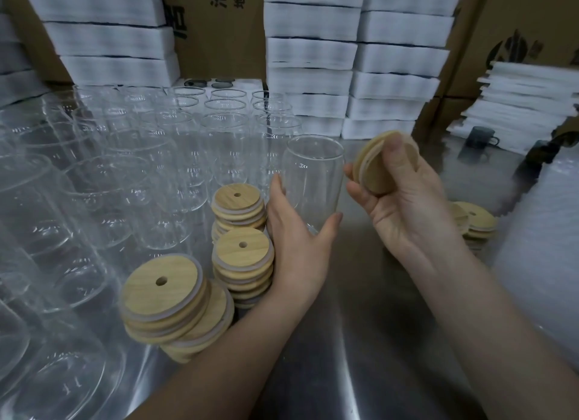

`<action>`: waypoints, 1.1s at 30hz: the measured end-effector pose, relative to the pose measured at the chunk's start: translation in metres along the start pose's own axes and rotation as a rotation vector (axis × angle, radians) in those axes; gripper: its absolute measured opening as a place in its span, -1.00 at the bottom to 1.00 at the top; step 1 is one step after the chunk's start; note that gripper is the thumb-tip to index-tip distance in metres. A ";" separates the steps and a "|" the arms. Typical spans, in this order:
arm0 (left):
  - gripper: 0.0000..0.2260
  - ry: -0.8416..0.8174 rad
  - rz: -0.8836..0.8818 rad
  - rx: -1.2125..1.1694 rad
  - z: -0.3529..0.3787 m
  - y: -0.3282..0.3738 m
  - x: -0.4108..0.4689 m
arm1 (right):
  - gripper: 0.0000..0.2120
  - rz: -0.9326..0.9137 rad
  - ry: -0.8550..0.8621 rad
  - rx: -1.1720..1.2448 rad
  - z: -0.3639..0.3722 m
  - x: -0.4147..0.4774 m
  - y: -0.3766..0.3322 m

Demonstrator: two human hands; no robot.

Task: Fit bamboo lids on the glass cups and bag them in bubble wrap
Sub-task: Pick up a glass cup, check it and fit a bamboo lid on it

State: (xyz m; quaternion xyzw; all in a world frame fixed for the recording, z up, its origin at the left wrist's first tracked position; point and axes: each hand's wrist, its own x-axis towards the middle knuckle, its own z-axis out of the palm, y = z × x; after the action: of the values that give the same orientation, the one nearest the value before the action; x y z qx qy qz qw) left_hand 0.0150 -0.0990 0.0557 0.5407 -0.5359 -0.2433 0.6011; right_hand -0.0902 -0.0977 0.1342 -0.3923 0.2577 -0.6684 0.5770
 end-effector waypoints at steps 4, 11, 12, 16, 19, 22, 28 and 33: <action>-0.11 0.003 -0.001 0.008 0.001 0.000 0.000 | -0.44 0.028 0.081 -0.027 -0.002 0.001 0.005; -0.13 0.014 -0.004 0.019 0.001 0.000 0.001 | -0.66 0.009 0.075 0.054 -0.007 0.001 0.005; -0.13 0.014 -0.005 0.019 0.001 0.000 0.001 | -0.68 0.012 0.070 0.088 -0.007 0.001 0.004; -0.14 0.007 -0.014 0.013 0.000 0.002 0.000 | -0.64 -0.004 0.056 0.240 -0.004 0.002 0.002; -0.14 0.009 -0.009 0.013 -0.001 0.003 0.000 | -0.60 -0.034 0.043 0.266 -0.003 0.004 0.001; -0.14 0.010 0.000 0.019 0.000 0.003 0.000 | -0.51 -0.063 0.034 0.225 -0.003 0.005 0.001; -0.13 0.010 -0.001 0.016 -0.001 0.002 0.000 | -0.62 -0.068 0.092 0.160 -0.007 0.004 0.004; -0.14 0.008 0.009 0.023 0.000 0.001 0.000 | -0.74 -0.129 0.121 -0.035 -0.009 0.003 0.005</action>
State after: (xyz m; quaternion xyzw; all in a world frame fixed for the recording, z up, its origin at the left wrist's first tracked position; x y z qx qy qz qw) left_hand 0.0151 -0.0989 0.0572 0.5463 -0.5387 -0.2322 0.5979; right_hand -0.0946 -0.1021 0.1261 -0.3770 0.2779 -0.7221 0.5092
